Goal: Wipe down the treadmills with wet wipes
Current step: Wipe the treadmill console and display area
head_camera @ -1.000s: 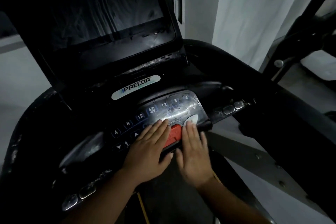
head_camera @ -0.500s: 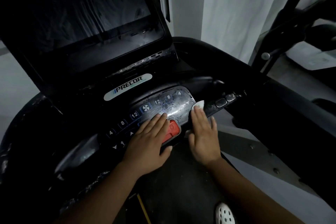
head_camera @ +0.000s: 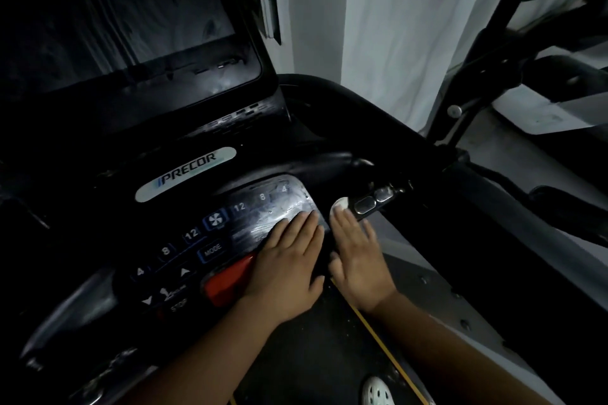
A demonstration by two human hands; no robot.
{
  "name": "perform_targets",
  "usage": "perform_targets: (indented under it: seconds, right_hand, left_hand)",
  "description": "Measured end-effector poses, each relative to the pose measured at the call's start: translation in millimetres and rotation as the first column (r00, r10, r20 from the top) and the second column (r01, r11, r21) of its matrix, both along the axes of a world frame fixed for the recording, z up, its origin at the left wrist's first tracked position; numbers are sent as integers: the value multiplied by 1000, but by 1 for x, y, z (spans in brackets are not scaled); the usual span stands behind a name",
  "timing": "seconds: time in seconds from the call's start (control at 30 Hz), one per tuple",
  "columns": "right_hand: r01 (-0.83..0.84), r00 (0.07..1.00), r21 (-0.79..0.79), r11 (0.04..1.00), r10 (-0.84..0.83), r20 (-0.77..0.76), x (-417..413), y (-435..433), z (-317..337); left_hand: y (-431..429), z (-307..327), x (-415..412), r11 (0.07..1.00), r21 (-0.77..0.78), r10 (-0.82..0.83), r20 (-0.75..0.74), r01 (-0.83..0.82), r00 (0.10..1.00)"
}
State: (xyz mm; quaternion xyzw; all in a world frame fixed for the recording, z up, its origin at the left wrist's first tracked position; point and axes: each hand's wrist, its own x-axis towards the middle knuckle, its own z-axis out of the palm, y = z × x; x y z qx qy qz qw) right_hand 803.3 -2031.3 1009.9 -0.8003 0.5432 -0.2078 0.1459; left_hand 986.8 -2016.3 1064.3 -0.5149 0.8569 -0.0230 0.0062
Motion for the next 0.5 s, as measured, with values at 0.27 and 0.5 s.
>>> perform_targets:
  seconds: [0.27,0.5]
  right_hand:
    - [207,977,56,977,-209,41,-59,-48,-7]
    - [155,988,16,988,-155,27,-99,-77,-13]
  left_hand:
    - [-30,-12,-41,999,21,-39,126,36,991]
    - [-48,-20,-64,1000,20,-10,115,8,993]
